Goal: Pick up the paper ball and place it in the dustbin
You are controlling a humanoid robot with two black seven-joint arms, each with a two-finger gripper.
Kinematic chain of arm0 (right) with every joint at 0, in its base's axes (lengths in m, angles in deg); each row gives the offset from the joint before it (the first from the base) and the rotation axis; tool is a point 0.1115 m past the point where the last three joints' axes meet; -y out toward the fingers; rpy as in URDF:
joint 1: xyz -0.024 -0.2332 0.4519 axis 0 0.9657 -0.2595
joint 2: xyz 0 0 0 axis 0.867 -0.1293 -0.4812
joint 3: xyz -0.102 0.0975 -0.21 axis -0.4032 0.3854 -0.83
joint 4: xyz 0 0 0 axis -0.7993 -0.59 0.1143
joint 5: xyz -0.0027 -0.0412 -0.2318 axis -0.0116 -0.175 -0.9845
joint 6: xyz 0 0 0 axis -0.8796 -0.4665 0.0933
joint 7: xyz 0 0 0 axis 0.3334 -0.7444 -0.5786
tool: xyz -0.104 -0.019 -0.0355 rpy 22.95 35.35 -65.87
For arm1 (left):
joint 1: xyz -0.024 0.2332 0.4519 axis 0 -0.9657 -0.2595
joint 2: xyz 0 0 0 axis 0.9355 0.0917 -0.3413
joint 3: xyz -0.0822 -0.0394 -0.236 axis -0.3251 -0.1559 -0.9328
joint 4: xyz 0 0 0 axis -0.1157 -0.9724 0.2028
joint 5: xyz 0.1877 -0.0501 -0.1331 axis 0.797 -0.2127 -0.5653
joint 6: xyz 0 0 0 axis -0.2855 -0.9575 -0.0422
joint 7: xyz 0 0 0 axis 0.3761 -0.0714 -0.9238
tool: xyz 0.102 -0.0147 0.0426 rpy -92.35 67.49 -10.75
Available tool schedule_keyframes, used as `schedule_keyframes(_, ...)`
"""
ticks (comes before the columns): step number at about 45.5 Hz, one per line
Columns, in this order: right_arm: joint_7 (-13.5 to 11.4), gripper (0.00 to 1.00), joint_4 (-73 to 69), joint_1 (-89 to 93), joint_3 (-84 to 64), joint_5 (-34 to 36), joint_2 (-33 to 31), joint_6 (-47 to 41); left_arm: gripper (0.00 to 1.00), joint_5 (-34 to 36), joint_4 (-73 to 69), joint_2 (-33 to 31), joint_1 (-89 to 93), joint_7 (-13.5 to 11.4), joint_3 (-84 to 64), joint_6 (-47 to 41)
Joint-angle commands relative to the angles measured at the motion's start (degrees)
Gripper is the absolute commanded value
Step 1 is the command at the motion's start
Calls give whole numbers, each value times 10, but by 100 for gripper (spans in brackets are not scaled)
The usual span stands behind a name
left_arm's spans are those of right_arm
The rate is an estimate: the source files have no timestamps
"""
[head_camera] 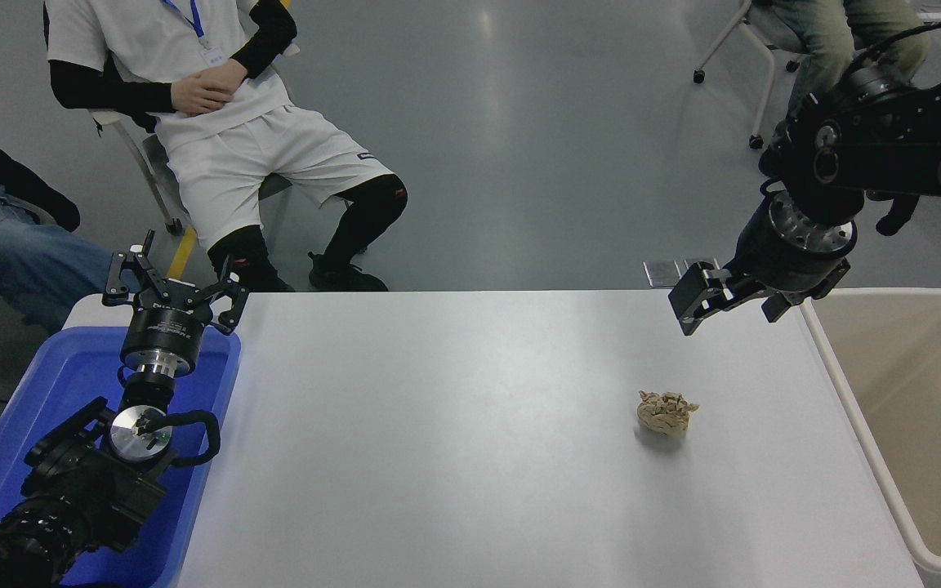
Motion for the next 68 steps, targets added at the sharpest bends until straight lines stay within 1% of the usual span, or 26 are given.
schedule_keyframes(1,-1,100,10,61,47,-2,0,49,99,0,0,0,0,0,0,0)
schedule_keyframes(12,-3,100,85,147,77,-11,1,64,99,0,0,0,0,0,0,0)
schedule_keyframes(20,-3,100,147,196,74,-13,49,60,99,0,0,0,0,0,0,0)
schedule_keyframes(28,-3,100,181,240,90,-29,60,77,99,0,0,0,0,0,0,0)
schedule_keyframes(33,-2,100,210,276,109,-57,65,91,99,0,0,0,0,0,0,0)
schedule_keyframes(40,-2,100,228,319,129,-88,78,119,99,0,0,0,0,0,0,0)
schedule_keyframes(53,-2,100,242,362,133,-97,80,167,99,0,0,0,0,0,0,0)
schedule_keyframes(59,-2,100,252,377,127,-133,78,207,99,0,0,0,0,0,0,0)
schedule_keyframes(63,-2,100,261,393,129,-148,80,210,99,0,0,0,0,0,0,0)
schedule_keyframes(68,-2,100,266,404,132,-151,79,214,99,0,0,0,0,0,-1,0)
